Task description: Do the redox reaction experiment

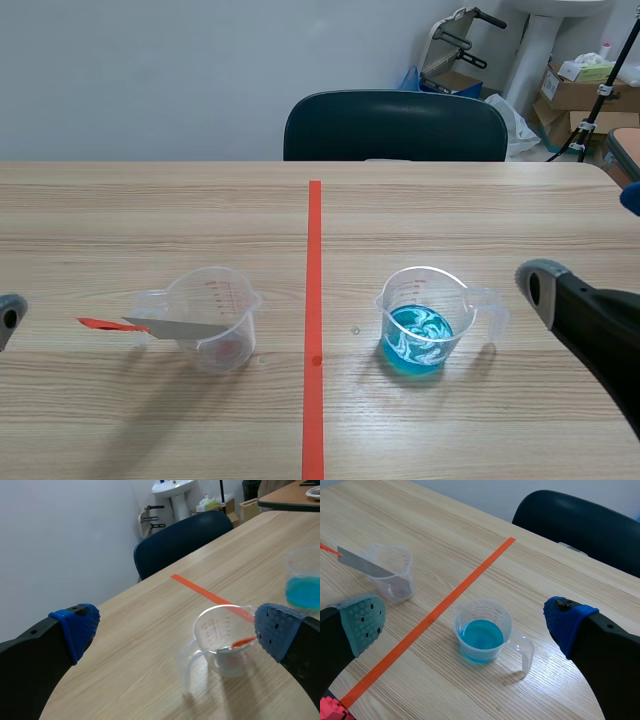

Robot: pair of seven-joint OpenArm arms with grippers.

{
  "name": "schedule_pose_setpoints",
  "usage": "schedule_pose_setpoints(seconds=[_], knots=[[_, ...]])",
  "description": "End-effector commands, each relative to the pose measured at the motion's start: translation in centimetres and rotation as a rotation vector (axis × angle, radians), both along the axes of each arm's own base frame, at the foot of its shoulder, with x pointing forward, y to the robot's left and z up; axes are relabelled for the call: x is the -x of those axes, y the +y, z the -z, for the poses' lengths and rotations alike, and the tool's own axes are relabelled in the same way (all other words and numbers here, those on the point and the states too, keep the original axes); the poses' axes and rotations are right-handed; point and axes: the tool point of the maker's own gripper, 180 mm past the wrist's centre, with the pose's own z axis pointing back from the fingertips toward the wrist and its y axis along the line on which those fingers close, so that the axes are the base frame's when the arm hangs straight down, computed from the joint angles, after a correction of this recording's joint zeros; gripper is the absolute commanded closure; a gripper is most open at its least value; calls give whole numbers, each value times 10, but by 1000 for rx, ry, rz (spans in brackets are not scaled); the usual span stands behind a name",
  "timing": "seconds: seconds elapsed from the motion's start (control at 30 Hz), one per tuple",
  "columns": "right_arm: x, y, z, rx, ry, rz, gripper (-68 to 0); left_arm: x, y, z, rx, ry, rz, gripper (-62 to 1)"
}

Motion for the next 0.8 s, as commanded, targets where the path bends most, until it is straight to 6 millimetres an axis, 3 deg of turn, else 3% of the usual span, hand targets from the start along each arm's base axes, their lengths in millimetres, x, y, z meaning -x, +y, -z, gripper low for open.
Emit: schedule_pose_setpoints(seconds=[0.0,0.77], knots=[[-3,3,-12,-16,-37,-2,-679,-2,-1,-7,13,-27,-3,-623],[-3,2,-10,-12,-31,-2,-679,-4,1,3,-16,22,-20,-623]])
